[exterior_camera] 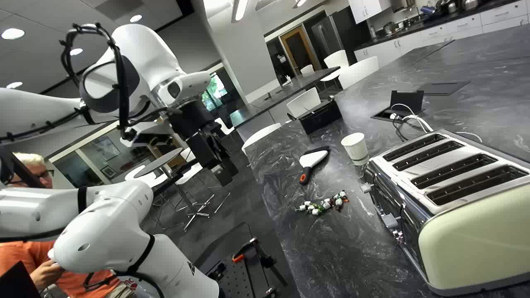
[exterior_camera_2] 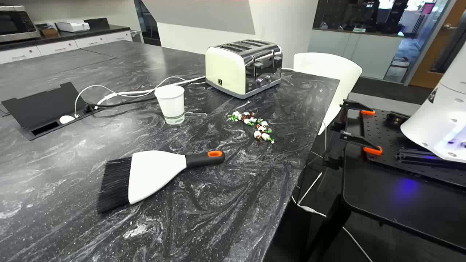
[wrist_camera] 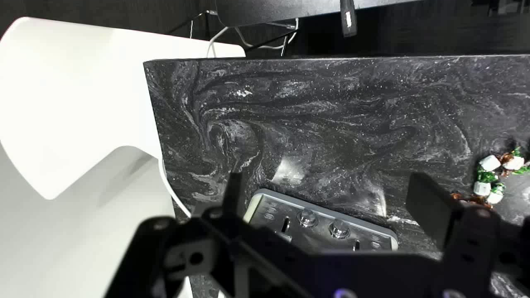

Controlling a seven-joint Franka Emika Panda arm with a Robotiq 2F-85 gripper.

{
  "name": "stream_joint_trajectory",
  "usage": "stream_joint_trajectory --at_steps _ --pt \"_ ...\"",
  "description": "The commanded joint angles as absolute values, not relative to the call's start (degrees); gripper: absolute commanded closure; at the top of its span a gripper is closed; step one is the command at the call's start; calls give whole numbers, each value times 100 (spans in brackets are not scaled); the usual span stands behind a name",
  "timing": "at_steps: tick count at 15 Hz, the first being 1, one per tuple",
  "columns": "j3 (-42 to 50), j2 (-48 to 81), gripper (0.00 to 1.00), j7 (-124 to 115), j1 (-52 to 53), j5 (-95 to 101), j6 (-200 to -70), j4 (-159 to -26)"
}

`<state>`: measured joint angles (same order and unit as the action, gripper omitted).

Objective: Pick up a sweet from the counter and put it in the cup

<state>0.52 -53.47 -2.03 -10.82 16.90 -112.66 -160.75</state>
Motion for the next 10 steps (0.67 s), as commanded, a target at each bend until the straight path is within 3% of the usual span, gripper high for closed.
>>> stream_joint_trajectory --at_steps 1,6,10 --pt "103 -5341 0 -245 -1017 1733 -11235 -16070" --pt "102 -4984 0 -475 -793 1248 -11360 -15973" --pt "-322 -4238 0 -1327 -328 218 -12241 -16039"
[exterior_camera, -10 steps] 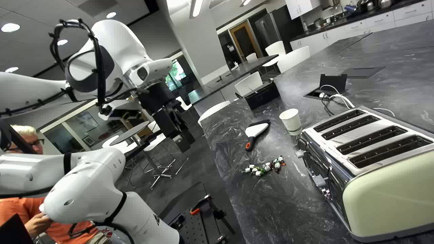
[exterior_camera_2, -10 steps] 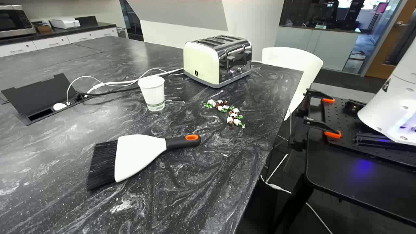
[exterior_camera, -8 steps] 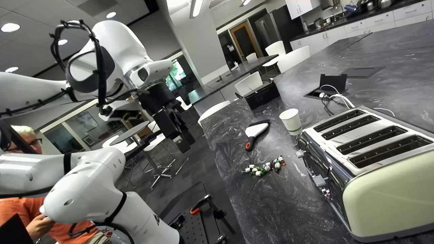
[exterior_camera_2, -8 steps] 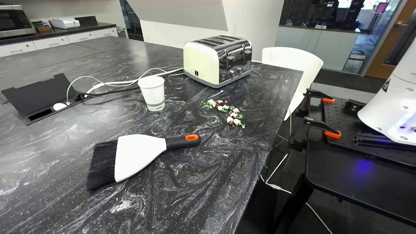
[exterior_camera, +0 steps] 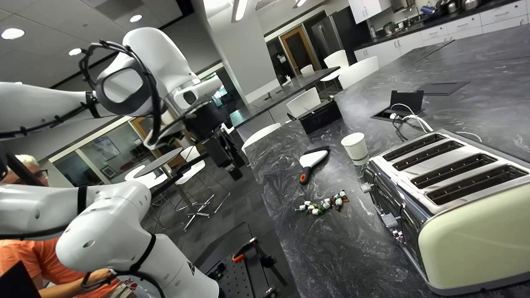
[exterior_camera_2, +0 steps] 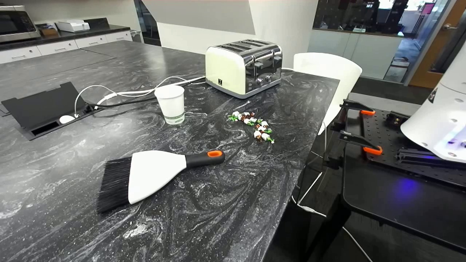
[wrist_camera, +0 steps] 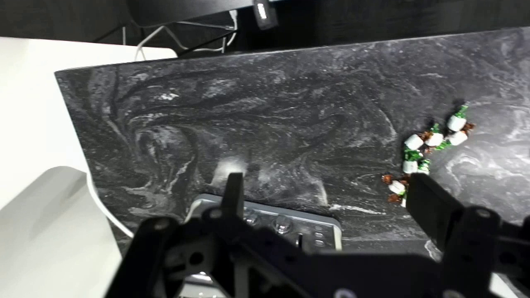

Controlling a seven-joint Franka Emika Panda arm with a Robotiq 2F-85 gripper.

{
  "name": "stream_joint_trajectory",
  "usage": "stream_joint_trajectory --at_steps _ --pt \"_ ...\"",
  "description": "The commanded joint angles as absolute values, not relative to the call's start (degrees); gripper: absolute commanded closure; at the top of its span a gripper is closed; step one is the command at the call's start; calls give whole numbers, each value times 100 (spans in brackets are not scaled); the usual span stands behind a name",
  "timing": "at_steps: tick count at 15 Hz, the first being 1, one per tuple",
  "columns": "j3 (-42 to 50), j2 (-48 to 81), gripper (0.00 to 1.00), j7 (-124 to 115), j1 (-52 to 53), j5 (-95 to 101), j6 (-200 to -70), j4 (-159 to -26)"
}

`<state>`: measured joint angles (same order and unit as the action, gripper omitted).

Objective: Pick up a sweet from the counter and put it in the cup

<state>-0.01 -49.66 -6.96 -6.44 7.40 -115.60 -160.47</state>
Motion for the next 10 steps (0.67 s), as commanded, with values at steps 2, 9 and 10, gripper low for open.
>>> stream_joint_trajectory --at_steps 2,9,10 --pt "-739 -3746 0 -1882 -176 -13 -13135 -16049" --pt "-2422 -1752 0 -4573 -795 794 -15579 -15927" --pt "-2460 -1544 0 -4802 -855 978 -15697 -15897"
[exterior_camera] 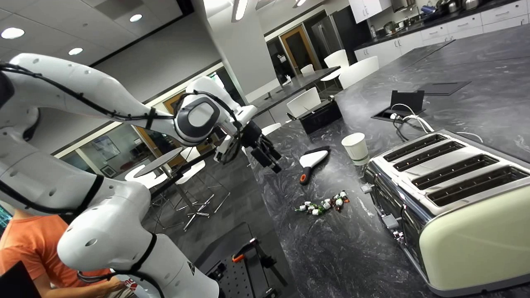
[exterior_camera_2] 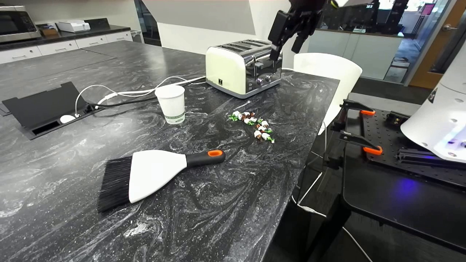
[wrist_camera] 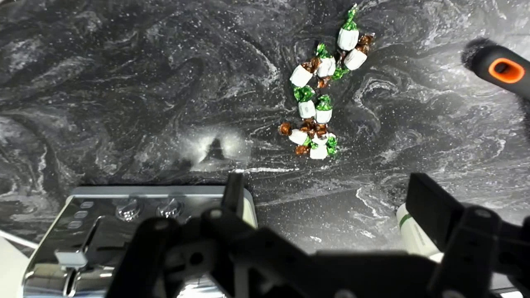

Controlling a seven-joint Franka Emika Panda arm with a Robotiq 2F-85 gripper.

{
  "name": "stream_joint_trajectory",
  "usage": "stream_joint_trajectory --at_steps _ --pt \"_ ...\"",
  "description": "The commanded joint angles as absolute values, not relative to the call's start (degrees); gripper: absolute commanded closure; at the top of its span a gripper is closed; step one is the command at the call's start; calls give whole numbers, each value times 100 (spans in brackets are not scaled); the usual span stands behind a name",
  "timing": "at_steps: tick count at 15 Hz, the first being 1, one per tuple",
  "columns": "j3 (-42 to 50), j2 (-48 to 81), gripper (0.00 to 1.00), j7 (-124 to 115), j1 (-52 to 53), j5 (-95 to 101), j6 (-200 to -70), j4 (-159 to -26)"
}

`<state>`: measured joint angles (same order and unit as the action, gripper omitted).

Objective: Pick up a sweet from the counter and put it in the cup

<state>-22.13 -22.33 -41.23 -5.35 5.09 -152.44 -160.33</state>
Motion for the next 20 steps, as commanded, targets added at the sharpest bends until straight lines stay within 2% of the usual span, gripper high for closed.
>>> stream_joint_trajectory --at_steps 1,6,13,20 --pt "-2167 -1986 0 -4476 -486 797 -15392 -16010" --pt "-2083 -1833 0 -4566 -417 868 -15446 -15961" --pt "-2533 -152 0 -5854 -1125 2252 -15566 -15140" --pt "-1992 1379 0 -6707 -1098 3789 -16237 -14362"
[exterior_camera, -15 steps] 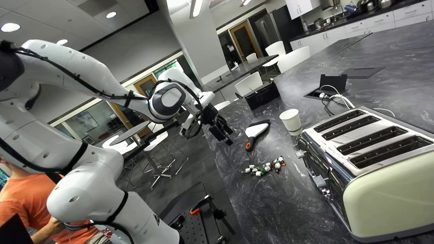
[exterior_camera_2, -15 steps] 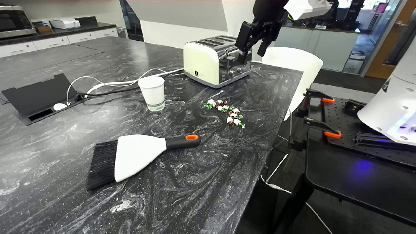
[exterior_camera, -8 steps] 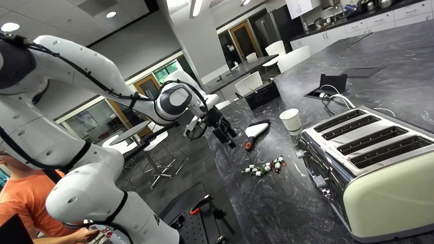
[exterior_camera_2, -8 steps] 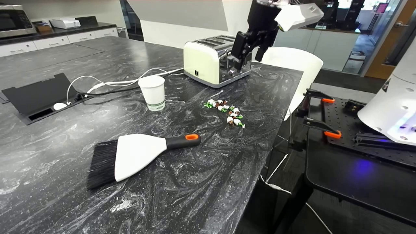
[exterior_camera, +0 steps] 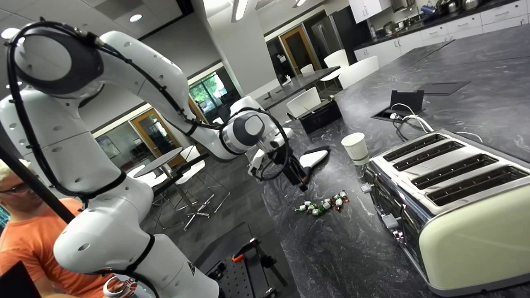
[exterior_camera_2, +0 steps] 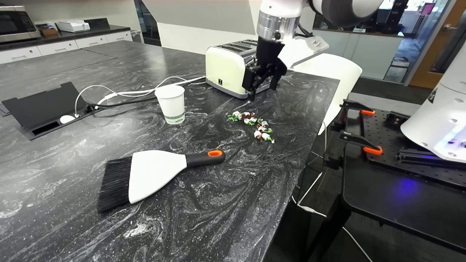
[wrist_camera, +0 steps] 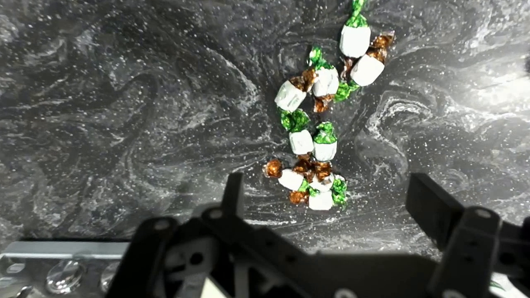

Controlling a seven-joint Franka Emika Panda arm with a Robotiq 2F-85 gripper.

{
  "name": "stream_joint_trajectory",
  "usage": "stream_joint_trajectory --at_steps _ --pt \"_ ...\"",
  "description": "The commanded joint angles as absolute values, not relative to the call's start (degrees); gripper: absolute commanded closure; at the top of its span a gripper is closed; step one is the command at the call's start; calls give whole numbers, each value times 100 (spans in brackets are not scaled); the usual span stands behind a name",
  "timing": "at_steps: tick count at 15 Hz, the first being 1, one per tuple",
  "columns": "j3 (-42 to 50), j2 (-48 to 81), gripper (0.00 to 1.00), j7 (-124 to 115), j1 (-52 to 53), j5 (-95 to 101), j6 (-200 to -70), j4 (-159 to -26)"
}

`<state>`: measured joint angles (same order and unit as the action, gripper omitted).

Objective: Pick up a sweet from the counter and put it in the cup

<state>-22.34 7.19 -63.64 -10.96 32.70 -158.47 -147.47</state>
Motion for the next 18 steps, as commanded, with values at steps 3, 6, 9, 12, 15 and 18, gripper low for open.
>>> stream_joint_trajectory --at_steps 3,6,9,12,15,18 --pt "-1638 1882 0 -7016 -961 4239 -16643 -14114" --pt "-1363 2284 0 -7257 -791 4501 -16873 -13879" --pt "-1112 2562 0 -7503 -521 4688 -16971 -13689" --pt "-741 2711 0 -7979 -114 4957 -16935 -13512" --pt "-319 2798 0 -8636 273 5206 -16953 -13387" --pt "-16 2899 0 -9106 530 5370 -16954 -13298"
